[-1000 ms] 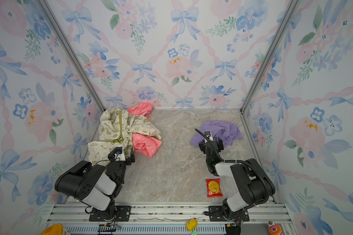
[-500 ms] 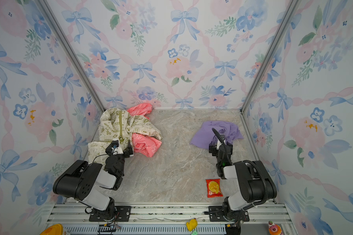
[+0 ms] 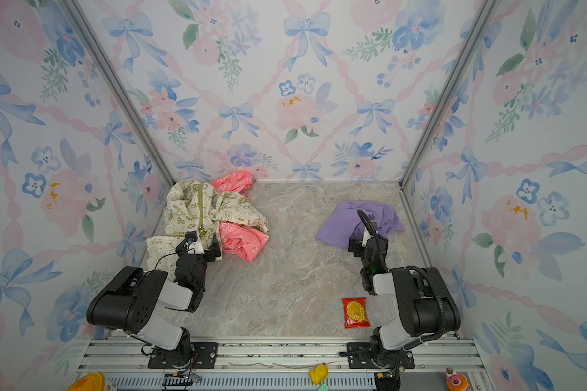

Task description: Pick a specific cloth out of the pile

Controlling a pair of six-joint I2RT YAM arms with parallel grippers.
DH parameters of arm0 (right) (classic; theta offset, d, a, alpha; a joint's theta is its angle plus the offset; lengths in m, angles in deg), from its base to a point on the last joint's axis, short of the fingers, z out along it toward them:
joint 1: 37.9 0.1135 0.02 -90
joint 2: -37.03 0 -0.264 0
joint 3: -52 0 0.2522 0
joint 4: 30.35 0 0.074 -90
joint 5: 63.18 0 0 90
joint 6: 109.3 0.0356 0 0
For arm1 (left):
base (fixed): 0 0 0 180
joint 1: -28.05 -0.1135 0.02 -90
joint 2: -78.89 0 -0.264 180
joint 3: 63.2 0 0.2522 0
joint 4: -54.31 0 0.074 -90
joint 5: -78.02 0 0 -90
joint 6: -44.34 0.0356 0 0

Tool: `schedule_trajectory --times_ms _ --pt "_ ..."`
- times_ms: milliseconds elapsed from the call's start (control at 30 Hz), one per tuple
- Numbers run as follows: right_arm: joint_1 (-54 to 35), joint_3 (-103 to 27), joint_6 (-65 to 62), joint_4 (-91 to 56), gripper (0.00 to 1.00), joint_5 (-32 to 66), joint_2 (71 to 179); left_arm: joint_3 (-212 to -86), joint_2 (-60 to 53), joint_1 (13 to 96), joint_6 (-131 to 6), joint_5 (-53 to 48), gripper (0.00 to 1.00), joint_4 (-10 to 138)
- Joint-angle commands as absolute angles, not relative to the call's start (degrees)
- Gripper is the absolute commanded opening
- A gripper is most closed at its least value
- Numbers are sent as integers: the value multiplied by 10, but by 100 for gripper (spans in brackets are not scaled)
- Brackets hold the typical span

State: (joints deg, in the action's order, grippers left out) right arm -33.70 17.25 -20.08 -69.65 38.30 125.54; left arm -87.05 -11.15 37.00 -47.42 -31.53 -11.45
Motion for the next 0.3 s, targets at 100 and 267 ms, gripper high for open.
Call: schedule_trajectory --times_ms 100,267 --pt "-340 160 -190 -689 97 375 1257 -876 -106 364 -484 -298 98 -109" --pt "-340 160 -190 -689 97 375 1257 -876 -104 359 -487 -288 98 -103"
